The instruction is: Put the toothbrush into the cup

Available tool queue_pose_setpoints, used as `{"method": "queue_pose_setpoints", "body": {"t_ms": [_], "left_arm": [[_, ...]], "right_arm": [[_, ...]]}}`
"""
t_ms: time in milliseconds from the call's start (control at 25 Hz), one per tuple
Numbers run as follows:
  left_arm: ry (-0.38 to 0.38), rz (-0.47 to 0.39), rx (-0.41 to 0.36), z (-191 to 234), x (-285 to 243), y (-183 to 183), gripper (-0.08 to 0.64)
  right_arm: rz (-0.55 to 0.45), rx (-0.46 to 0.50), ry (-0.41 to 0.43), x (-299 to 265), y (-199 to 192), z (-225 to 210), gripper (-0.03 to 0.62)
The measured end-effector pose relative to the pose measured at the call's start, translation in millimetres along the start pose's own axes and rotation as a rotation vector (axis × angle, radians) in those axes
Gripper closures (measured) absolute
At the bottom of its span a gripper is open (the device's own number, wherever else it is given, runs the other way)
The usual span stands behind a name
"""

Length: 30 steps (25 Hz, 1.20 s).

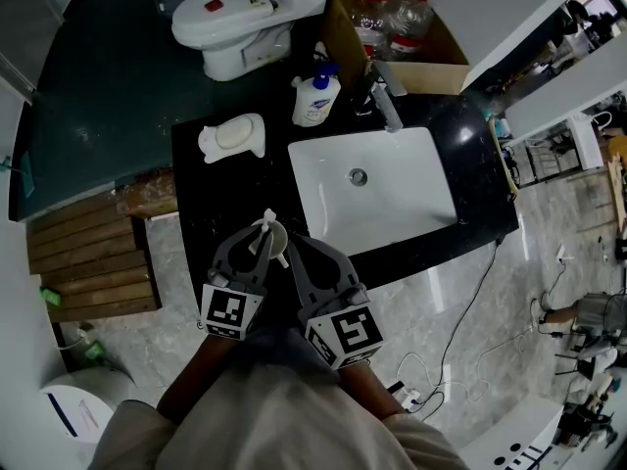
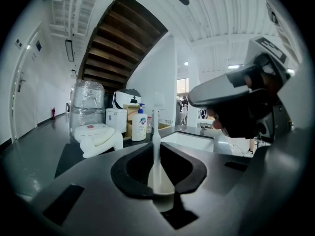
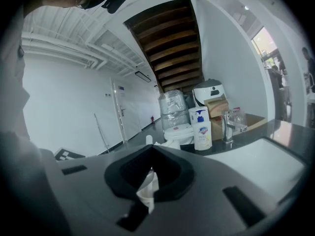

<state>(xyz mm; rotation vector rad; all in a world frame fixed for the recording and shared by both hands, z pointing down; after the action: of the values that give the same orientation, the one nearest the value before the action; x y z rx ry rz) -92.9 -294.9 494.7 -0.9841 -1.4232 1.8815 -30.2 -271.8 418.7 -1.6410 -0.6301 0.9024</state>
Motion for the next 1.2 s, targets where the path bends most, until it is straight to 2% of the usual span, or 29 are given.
{"method": "queue_pose_setpoints", "body": {"t_ms": [440,640,1200], "left_arm": [[0.007,0.006,-0.012,2.1,-1.2,-3.5,0.511],[-0.006,-0.013,0.045,4.6,-0.6,-2.1,0.511],[-0.002,-0.038,0.082,10.2,2.8,2.0,0.511]], "right_arm": [[0.001,0.002,0.000,-0.2,0.1,-0.4,0.586],[0.003,0.002,0.002,-1.6,-0.8,-0.4,0.586],[0.005,0.001,0.005,-3.4,0.5,1.6,0.586]]}}
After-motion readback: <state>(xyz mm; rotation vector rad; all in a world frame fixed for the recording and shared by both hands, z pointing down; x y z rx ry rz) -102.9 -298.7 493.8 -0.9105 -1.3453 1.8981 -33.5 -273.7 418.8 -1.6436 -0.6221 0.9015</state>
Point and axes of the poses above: the fingertips, and each gripper's own axes: x backward along the fingers, z to its left, y out of its top, the point moved 2 cm from there along x, backward along the fingers, and after that the axes turned 6 degrees about x, right-handed, at the moved point
